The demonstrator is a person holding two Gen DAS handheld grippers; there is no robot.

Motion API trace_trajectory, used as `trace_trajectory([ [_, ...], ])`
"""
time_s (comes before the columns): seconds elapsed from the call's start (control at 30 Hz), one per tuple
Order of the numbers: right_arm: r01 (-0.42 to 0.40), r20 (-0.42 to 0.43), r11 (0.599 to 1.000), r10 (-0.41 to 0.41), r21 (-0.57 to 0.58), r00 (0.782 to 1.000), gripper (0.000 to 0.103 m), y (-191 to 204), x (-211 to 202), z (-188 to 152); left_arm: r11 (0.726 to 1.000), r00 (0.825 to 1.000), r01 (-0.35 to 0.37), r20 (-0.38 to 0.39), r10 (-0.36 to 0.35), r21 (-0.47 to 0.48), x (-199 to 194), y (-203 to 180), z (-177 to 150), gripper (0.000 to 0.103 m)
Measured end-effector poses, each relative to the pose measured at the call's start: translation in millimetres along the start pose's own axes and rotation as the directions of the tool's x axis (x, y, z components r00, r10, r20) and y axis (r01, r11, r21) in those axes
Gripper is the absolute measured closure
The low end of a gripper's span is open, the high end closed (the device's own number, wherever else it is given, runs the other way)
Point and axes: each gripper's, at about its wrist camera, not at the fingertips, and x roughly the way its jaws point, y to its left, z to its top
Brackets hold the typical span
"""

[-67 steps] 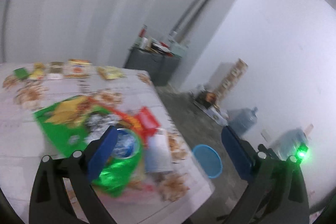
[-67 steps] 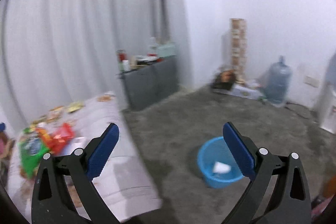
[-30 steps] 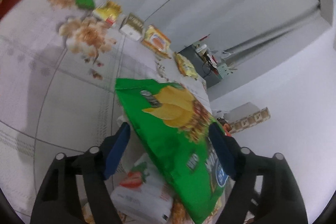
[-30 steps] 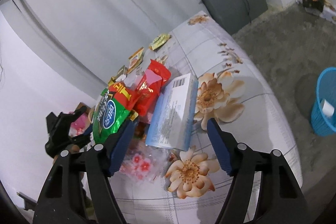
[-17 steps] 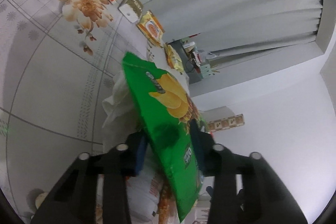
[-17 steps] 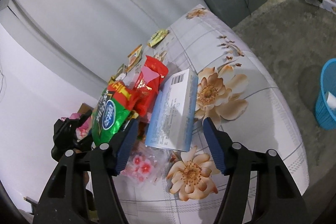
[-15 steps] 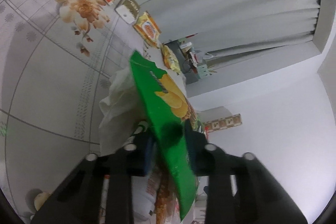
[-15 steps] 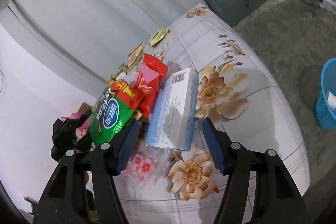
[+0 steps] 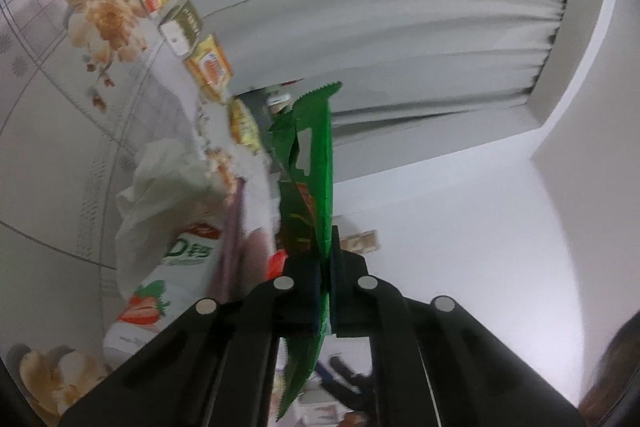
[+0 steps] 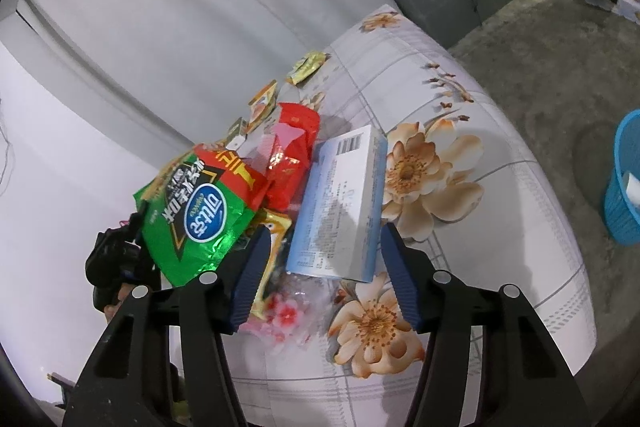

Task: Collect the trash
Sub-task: 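Grasp the green snack wrapper with the left tool while the right tool grasps a red wrapper, then carry both wrappers to the blue wastebasket and open both tools over it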

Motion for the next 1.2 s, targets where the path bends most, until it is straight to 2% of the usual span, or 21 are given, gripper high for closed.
trace_trajectory([
  [0.1, -0.016, -0.005, 1.000, 0.016, -0.008, 1.000, 0.048, 5, 3, 3, 0.999, 0.998, 0.039, 0.045, -0.039, -0.014, -12, -3, 4, 0.101],
  [0.27, -0.011, -0.012, 0.998, 0.010, -0.069, 1.000, 0.048, 19, 10, 12, 0.998, 0.993, 0.052, 0.106, -0.050, -0.019, -32, -4, 10, 0.101],
  [0.43, 0.033, -0.009, 0.979, -0.036, -0.200, 0.999, 0.048, 42, 29, 34, 0.999, 0.993, 0.034, 0.118, -0.031, -0.021, -42, -4, 11, 0.101],
  [0.57, 0.045, -0.028, 0.972, -0.053, -0.230, 0.998, 0.048, 46, 50, 57, 0.999, 0.994, 0.020, 0.112, -0.017, -0.028, -44, 0, 10, 0.101],
  [0.67, 0.067, -0.053, 0.962, -0.084, -0.265, 0.995, 0.044, 45, 68, 76, 0.999, 0.994, 0.018, 0.107, -0.015, -0.031, -48, -1, 8, 0.101],
  [0.73, 0.062, -0.073, 0.960, -0.084, -0.272, 0.994, 0.031, 40, 78, 87, 0.999, 0.994, 0.018, 0.105, -0.014, -0.037, -48, 1, 8, 0.101],
  [0.8, 0.046, -0.089, 0.966, -0.070, -0.255, 0.994, 0.028, 32, 88, 101, 0.999, 0.994, 0.018, 0.105, -0.013, -0.042, -47, 2, 9, 0.101],
  [0.83, 0.013, -0.118, 0.970, -0.043, -0.241, 0.992, 0.022, 27, 96, 108, 0.999, 0.994, 0.019, 0.104, -0.014, -0.043, -47, 4, 9, 0.101],
  [1.03, -0.045, -0.247, 0.992, 0.015, -0.115, 0.969, 0.022, 1, 138, 135, 0.998, 0.996, 0.018, 0.092, -0.013, -0.053, -43, 7, 8, 0.101],
  [1.2, -0.088, -0.321, 0.995, 0.071, -0.038, 0.944, 0.035, -14, 164, 138, 0.998, 0.996, 0.020, 0.089, -0.015, -0.061, -40, 9, 7, 0.101],
])
